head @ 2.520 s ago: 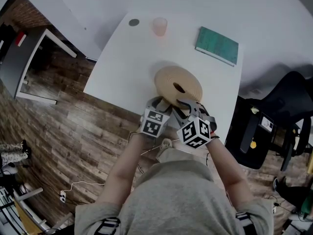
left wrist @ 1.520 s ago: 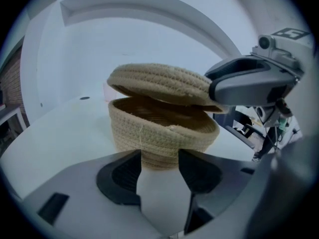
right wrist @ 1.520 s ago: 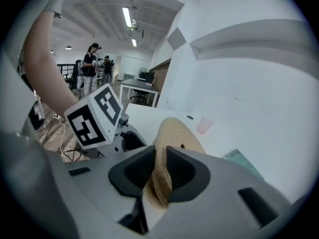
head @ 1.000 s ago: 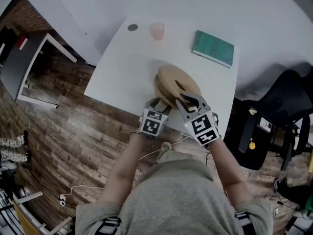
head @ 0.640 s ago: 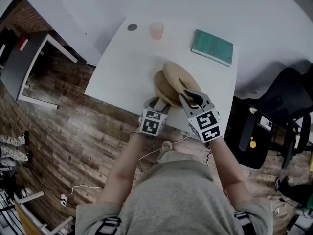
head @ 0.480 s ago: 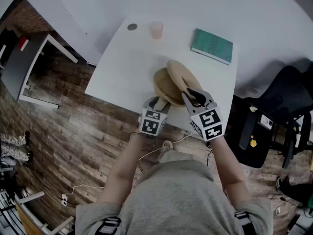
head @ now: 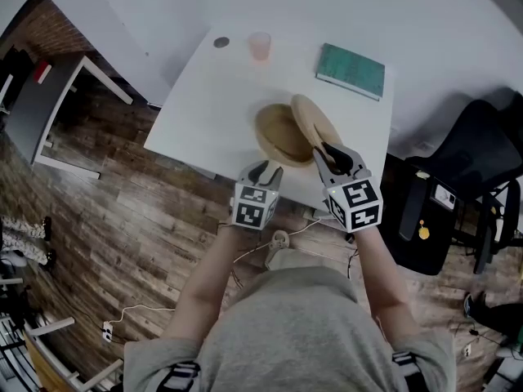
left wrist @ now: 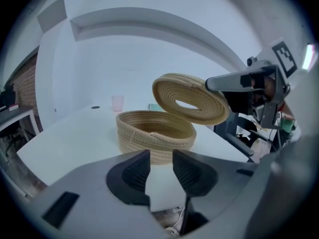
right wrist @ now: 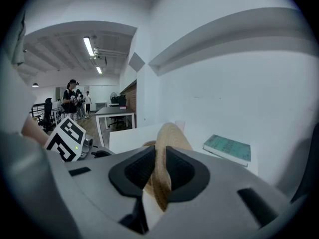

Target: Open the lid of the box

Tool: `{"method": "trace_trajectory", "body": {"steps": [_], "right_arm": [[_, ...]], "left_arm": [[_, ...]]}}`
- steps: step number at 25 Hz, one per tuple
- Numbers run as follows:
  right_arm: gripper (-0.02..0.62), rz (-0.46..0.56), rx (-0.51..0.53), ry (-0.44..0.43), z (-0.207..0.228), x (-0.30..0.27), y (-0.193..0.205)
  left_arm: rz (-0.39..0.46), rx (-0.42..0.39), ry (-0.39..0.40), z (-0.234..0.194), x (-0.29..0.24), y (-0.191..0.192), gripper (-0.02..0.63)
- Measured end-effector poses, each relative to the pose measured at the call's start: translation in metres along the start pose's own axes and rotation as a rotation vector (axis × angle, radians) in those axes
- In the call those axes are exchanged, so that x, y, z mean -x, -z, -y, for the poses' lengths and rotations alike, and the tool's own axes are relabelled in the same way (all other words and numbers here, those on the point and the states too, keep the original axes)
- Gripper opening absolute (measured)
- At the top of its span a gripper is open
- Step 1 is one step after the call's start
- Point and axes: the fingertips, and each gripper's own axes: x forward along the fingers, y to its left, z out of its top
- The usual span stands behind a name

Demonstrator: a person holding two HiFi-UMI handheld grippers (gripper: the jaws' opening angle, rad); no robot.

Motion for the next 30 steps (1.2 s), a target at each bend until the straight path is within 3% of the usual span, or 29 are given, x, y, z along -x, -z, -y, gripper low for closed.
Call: {"method": "trace_trajectory", "body": {"steps": [13, 30], "right_arm": [[0.071, 0.053, -0.046, 0.032, -0.030, 0.076, 0.010], [0.071, 0.107, -0.065, 0.023, -0.100, 0.188, 0.037]], "left_arm": [[0.114, 0.022, -0.039, 0.041, 0.073, 0.002, 0.044], [0.201, 0.042, -0.023, 0.122, 0.182, 0.033, 0.025]]}}
